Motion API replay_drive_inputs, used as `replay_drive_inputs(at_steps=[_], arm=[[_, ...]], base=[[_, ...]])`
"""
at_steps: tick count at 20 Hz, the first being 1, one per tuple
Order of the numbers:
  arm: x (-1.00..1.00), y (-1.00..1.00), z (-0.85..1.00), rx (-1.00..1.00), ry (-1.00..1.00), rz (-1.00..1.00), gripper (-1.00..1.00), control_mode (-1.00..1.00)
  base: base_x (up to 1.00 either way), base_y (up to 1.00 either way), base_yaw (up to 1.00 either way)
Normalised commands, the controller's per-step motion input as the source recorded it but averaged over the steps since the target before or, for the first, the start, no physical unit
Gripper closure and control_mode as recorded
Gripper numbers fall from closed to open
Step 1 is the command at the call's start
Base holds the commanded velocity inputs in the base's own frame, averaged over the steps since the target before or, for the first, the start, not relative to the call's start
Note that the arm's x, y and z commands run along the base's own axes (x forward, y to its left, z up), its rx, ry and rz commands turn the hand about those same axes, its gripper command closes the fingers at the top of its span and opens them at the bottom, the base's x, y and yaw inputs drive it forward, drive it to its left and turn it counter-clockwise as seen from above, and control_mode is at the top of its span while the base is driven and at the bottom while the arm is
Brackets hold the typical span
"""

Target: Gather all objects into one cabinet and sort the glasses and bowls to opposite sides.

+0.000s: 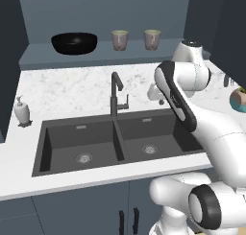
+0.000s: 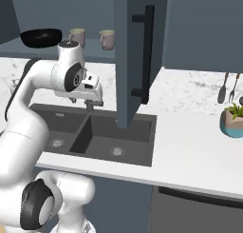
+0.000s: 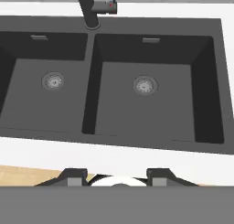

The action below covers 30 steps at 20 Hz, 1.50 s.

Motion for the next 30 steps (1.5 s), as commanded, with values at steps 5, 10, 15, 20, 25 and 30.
replay_drive_inputs(at_steps=[5,10,15,20,25,30], arm=[[-0.66,0.00,-0.01,0.00,-0.05,0.00,-1.00,-1.00],[-1.00,0.00,0.00,0.00,-0.13,-0.02,-1.00,-1.00],[-1.00,0.00,0.31,0.00,-0.02,-0.09,-1.00,-1.00],[-0.91,0.00,0.47,0.00,0.00,-0.13,-1.00,-1.00],[-0.56,0.00,0.57,0.00,0.01,-0.10,-1.00,-1.00],[-0.40,0.00,0.50,0.00,0.00,-0.06,-1.00,-1.00]], base=[[0.00,0.00,0.00],[0.00,0.00,0.00],[0.00,0.00,0.00],[0.00,0.00,0.00],[0.00,0.00,0.00],[0.00,0.00,0.00]])
